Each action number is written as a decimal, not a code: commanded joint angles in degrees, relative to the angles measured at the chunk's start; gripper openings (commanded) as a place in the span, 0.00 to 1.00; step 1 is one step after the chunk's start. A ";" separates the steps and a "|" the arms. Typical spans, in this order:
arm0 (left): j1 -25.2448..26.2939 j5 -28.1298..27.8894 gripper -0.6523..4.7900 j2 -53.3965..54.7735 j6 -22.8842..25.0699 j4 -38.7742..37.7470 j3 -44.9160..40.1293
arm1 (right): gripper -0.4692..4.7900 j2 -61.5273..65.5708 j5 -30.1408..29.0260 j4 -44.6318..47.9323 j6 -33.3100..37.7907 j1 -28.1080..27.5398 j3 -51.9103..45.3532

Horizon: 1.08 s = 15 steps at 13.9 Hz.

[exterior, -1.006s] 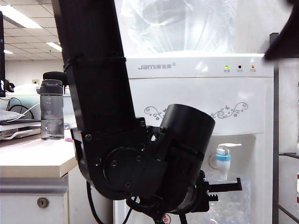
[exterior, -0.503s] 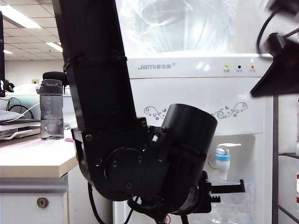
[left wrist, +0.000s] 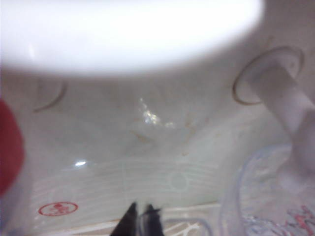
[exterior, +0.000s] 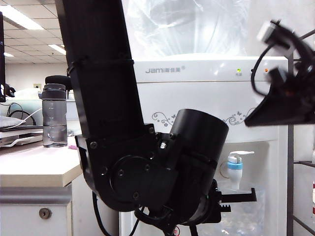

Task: Pick up the plastic mug from the left desk, go to the cold water outlet of the water dispenser, press the vertical switch to get some water, then put the mug back on the desk.

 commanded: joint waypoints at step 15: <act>-0.17 -0.37 0.11 -0.57 -0.17 2.03 0.13 | 0.08 6.91 4.39 6.75 -16.31 -0.61 0.20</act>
